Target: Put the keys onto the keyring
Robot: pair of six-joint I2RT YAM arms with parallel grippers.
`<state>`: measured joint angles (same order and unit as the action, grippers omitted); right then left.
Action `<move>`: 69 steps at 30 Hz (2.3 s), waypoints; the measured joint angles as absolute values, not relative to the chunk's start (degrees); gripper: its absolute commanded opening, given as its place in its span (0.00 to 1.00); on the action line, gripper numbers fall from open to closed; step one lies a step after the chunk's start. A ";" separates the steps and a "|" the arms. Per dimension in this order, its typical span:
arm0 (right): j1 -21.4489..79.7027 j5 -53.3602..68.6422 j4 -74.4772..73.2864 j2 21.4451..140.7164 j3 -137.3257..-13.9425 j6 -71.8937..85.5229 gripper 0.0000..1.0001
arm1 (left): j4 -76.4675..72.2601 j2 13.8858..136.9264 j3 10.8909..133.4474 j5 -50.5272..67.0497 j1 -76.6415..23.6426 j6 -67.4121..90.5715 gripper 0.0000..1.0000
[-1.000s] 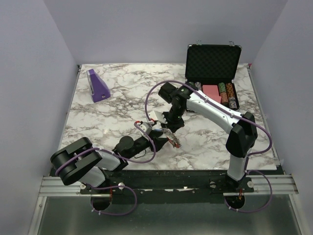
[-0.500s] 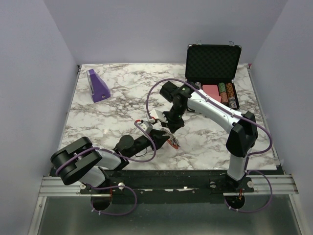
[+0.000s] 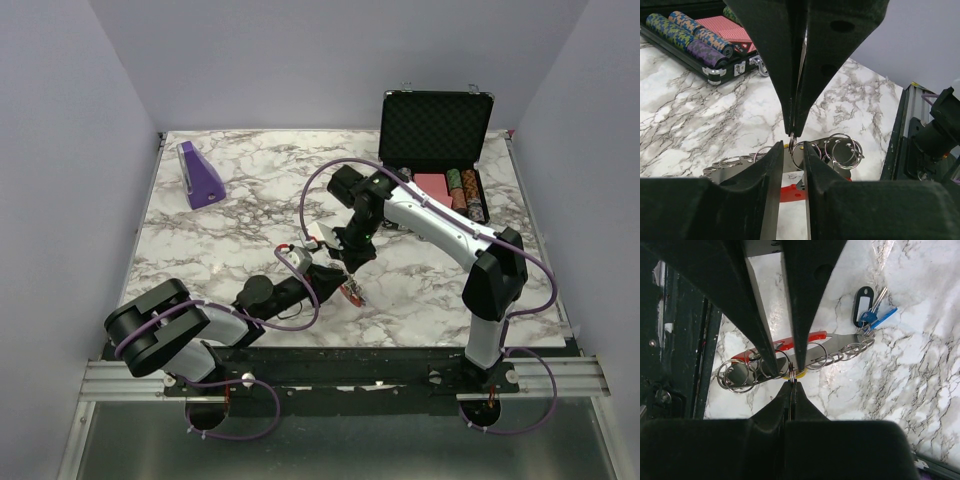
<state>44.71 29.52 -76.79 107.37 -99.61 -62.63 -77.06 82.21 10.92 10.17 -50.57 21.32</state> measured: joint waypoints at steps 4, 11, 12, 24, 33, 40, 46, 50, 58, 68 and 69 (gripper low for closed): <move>44.40 30.13 -77.03 107.37 -100.09 -62.61 0.01 | -77.10 82.21 11.60 11.20 -50.22 21.43 0.00; 44.29 30.63 -77.91 107.37 -100.14 -62.63 0.01 | -77.01 82.17 11.77 12.45 -50.00 21.19 0.00; 44.27 30.70 -77.95 107.37 -100.14 -62.63 0.02 | -76.99 82.13 11.79 12.53 -50.00 21.17 0.00; 42.28 37.95 -77.10 106.56 -98.37 -61.91 0.41 | -74.30 75.07 8.38 12.73 -50.13 19.40 0.00; 33.61 53.12 -75.33 103.37 -94.54 -61.17 0.41 | -74.24 70.63 5.32 12.73 -50.13 18.15 0.00; 32.27 62.13 -67.77 100.38 -86.04 -57.60 0.39 | -74.26 69.21 5.13 12.80 -50.11 17.76 0.00; 32.36 66.43 -59.16 100.27 -81.93 -53.10 0.32 | -74.24 68.79 5.13 12.80 -50.11 17.76 0.00; 32.36 68.29 -56.12 100.27 -81.10 -51.53 0.29 | -74.24 68.58 5.13 12.80 -50.13 17.76 0.00; 32.71 69.93 -54.48 100.29 -80.29 -51.11 0.29 | -74.24 68.47 5.13 12.73 -50.11 17.76 0.00; 33.10 70.43 -55.61 100.40 -80.18 -53.74 0.26 | -73.91 67.64 5.10 12.38 -50.11 17.76 0.00; 33.10 70.48 -55.68 100.40 -80.18 -53.95 0.26 | -73.87 67.59 5.10 12.34 -50.11 17.76 0.00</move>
